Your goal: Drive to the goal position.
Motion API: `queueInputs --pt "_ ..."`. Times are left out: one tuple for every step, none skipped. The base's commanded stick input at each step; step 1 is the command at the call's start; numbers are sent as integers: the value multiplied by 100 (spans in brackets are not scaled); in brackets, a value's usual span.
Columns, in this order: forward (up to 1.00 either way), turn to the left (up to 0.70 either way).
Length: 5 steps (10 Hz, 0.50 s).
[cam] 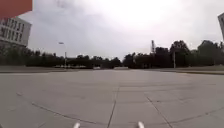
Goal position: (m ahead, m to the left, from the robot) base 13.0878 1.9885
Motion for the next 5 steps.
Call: queueInputs --pt "50 0" --pt "50 0" --pt "50 0" --pt "50 0" --pt "50 0"
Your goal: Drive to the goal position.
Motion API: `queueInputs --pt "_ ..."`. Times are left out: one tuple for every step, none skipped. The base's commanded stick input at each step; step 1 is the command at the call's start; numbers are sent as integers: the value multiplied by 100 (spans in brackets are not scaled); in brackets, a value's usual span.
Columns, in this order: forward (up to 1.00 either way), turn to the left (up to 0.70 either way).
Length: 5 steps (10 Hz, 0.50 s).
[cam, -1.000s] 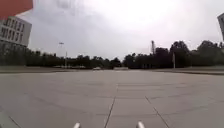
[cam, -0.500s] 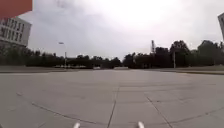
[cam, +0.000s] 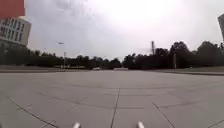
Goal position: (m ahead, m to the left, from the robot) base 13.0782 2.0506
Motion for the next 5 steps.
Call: queueInputs --pt "50 0" --pt "50 0" --pt "50 0" --pt "50 0" --pt "50 0"
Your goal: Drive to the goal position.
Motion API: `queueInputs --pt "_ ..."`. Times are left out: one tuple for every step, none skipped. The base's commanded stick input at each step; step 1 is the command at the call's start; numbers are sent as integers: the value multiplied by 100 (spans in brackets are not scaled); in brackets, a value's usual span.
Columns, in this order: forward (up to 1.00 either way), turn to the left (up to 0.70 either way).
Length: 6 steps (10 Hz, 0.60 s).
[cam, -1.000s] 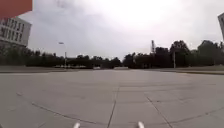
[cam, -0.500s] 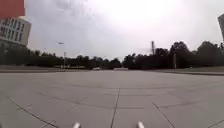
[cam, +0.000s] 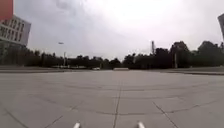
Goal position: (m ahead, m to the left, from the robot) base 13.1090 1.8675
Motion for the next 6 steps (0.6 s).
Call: queueInputs --pt "50 0" --pt "50 0" --pt "50 0" --pt "50 0" --pt "50 0" --pt "50 0"
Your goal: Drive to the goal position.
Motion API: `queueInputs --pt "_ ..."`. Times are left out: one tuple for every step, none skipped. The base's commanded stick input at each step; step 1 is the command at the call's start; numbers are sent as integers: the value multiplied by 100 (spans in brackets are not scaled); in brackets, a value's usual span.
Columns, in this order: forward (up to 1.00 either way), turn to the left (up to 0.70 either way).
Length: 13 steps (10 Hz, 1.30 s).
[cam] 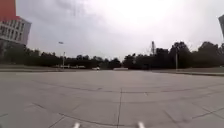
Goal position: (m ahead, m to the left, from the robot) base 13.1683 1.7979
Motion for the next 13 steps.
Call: queueInputs --pt "50 0" --pt "50 0" --pt "50 0" --pt "50 0" --pt "50 0" --pt "50 0" --pt "50 0" --pt "50 0" --pt "50 0" --pt "50 0" --pt "50 0" --pt "50 0" --pt "50 0"
